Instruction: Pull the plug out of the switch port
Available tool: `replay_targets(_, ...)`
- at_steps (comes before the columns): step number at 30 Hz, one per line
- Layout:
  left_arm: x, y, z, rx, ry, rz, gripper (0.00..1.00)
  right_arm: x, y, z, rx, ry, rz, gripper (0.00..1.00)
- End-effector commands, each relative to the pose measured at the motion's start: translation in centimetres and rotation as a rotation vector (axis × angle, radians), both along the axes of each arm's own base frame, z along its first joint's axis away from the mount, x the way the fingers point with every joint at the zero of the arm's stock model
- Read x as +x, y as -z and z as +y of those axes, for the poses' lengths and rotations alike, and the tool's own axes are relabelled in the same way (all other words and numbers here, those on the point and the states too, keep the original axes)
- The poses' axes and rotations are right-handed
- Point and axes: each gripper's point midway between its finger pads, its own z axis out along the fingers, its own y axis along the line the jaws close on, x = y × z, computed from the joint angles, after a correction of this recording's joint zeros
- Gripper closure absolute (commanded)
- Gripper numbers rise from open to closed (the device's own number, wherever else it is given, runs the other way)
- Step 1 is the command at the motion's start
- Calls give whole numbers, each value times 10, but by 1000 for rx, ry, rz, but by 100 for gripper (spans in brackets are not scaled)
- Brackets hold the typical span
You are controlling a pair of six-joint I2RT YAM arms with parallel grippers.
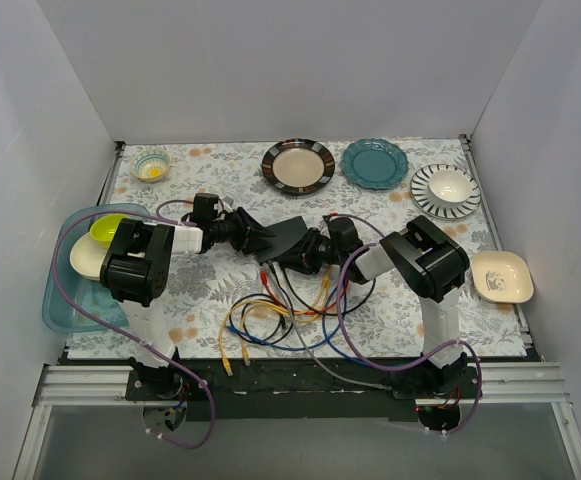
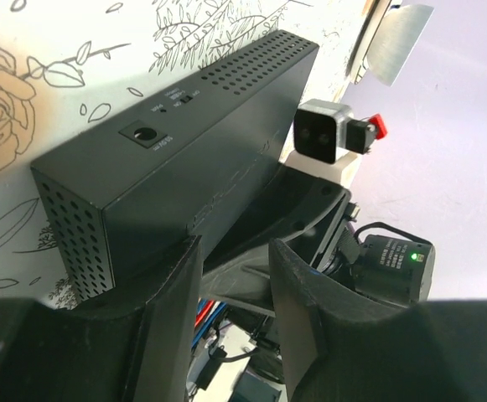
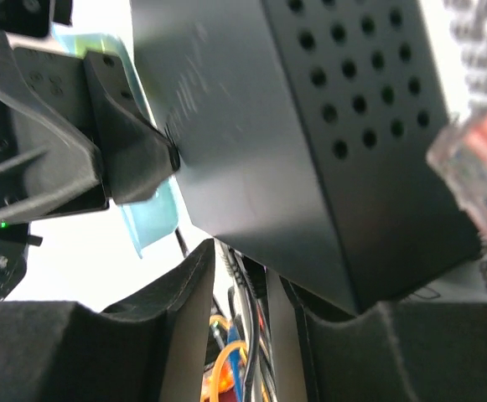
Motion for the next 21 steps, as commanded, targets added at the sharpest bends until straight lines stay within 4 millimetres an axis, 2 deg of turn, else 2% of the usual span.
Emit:
replay_targets(1, -23, 39, 15, 125, -26, 102, 61, 21, 4, -12, -110, 82, -98, 60)
replay_targets(5, -23, 39, 15, 126, -23, 101, 61, 23, 6, -15, -126, 91, -118, 61)
replay_targets(9, -25, 40, 16, 130, -21, 105, 61, 22, 20, -16, -141, 85, -110, 61)
replay_targets(12, -27, 41, 17, 133, -22, 108, 61, 23, 23, -15, -147, 80, -118, 62)
replay_targets(18, -27, 42, 17, 136, -24, 109, 61, 23, 25, -4, -176, 6, -146, 65)
replay_targets(21, -26, 42, 17, 136, -24, 108, 61, 16, 29, -3, -193, -31, -149, 65)
